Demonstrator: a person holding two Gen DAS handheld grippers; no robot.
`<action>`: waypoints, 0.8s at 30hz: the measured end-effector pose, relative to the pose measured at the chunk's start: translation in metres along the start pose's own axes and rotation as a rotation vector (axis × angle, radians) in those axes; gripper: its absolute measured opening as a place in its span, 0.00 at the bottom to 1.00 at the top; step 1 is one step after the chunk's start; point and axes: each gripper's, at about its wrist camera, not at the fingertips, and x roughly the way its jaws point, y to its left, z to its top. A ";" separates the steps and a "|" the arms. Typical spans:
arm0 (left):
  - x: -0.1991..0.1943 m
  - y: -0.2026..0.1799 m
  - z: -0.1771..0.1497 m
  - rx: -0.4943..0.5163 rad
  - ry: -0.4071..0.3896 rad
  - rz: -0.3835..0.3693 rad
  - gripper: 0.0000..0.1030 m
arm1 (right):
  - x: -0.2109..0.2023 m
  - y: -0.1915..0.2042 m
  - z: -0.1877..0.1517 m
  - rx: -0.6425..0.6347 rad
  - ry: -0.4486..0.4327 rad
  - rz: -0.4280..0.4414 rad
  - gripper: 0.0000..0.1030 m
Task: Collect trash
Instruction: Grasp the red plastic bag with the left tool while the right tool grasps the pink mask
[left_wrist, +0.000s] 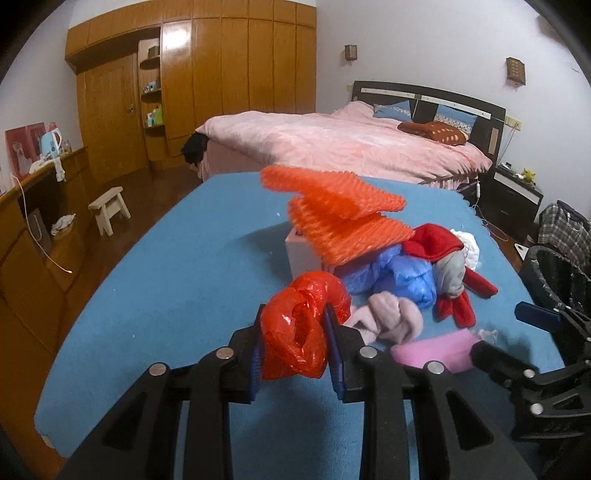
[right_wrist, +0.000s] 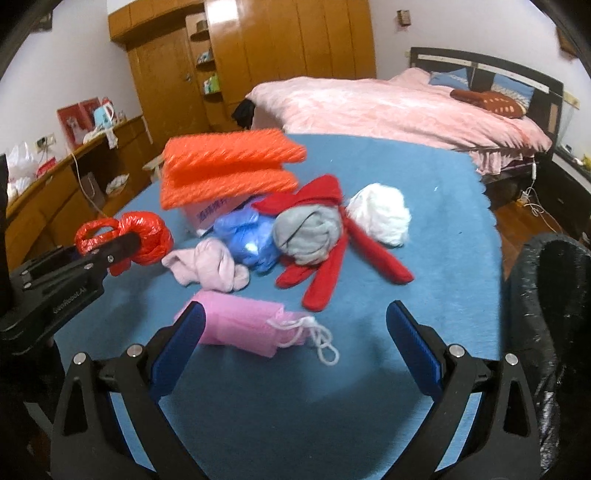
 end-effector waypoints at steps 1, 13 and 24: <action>0.000 0.002 -0.003 -0.003 0.000 -0.001 0.28 | 0.001 0.001 0.000 -0.004 0.006 0.000 0.92; -0.002 0.004 -0.006 -0.021 0.004 -0.007 0.28 | 0.013 0.013 -0.008 -0.051 0.089 0.082 0.33; -0.019 -0.010 0.003 -0.009 -0.019 -0.029 0.28 | -0.011 0.004 -0.001 -0.036 0.055 0.127 0.08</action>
